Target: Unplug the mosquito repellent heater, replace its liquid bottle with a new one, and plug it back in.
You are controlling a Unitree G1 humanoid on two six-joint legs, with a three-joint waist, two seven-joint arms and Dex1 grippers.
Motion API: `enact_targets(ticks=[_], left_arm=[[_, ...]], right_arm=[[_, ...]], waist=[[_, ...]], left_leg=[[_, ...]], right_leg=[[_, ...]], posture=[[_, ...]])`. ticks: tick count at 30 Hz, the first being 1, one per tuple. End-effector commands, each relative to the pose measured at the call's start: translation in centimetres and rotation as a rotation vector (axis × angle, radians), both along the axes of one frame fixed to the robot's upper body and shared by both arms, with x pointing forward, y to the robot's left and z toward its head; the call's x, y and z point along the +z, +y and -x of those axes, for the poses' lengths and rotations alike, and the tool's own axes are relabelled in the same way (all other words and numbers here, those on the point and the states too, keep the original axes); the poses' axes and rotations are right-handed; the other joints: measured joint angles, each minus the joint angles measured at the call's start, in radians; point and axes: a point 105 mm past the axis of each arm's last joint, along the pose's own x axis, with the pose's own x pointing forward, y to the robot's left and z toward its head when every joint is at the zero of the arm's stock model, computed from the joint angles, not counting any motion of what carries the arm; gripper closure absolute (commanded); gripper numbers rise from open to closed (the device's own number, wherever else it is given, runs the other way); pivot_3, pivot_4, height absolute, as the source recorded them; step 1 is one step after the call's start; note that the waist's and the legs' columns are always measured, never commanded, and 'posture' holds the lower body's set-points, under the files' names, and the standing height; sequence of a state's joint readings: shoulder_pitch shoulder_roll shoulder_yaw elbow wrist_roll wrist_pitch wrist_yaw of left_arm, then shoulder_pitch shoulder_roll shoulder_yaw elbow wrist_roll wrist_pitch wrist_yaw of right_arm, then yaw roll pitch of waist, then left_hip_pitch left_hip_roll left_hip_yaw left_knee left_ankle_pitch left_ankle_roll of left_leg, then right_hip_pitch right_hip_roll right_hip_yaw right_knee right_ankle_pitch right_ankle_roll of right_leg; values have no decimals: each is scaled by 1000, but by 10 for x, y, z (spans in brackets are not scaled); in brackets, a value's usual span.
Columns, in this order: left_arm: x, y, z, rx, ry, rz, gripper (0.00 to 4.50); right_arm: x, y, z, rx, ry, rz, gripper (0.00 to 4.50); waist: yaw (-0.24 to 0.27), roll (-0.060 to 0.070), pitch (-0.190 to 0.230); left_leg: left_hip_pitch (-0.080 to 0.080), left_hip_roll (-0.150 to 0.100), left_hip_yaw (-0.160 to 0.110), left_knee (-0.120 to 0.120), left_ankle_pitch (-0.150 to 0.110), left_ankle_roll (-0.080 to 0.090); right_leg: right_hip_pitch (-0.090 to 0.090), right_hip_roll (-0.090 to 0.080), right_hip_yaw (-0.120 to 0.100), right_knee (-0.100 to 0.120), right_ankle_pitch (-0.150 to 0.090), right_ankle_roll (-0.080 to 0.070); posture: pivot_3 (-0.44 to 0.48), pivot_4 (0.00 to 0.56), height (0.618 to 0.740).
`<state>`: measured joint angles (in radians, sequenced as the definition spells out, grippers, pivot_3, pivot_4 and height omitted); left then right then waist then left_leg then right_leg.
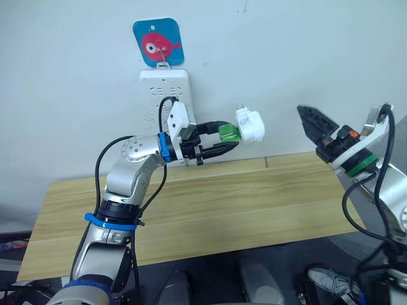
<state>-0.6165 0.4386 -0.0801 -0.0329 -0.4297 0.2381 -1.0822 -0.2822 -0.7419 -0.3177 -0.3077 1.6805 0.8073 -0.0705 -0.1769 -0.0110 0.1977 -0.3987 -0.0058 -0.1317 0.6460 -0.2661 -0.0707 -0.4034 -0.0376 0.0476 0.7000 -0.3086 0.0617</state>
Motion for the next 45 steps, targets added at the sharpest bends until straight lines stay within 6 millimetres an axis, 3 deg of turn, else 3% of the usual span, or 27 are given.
enact_targets(ticks=[1, 6, 13, 19, 40, 45], left_arm=[[3, 5, 14, -37, -74, -19, 2252], [-7, 13, 33, -92, -73, -74, 2252], [-11, 19, 45, -139, -78, -125, 2252], [-10, 16, 49, -162, -92, -129, 2252], [-15, 9, 52, -202, -131, -134, 2252], [-14, 8, 48, -194, -133, -128, 2252]], right_arm=[[-10, 17, 17, 294, 58, 48, 0], [-6, 32, 25, 571, 150, 0, 0], [-11, 58, 38, 801, 233, -39, 0], [-13, 72, 41, 867, 243, -61, 0], [-6, 104, 42, 997, 236, -131, 0], [-3, 108, 42, 1003, 229, -149, 1449]], waist=[[4, 0, 0], [20, 0, 0], [66, 0, 0], [90, 0, 0], [92, 0, 0], [93, 0, 0]], left_leg=[[0, 0, 0, 0, 0, 0], [0, 0, 0, 1, 0, 0], [-1, 0, -2, 1, 0, 0], [-2, 0, -2, 3, 0, 0], [-2, 0, -2, 3, 0, 0], [-2, 0, -2, 3, 0, 0]], right_leg=[[0, 0, 0, 0, 0, 0], [1, 1, 1, 0, 0, 0], [1, 0, -1, -2, 0, 0], [1, 0, -1, -2, 0, 0], [1, 0, -2, -1, 0, 0], [1, 0, -2, -1, 0, 0]], posture=[[-136, 183, 734], [-108, 191, 734], [-71, 194, 734], [-66, 195, 734], [-51, 188, 734], [-51, 189, 734]])
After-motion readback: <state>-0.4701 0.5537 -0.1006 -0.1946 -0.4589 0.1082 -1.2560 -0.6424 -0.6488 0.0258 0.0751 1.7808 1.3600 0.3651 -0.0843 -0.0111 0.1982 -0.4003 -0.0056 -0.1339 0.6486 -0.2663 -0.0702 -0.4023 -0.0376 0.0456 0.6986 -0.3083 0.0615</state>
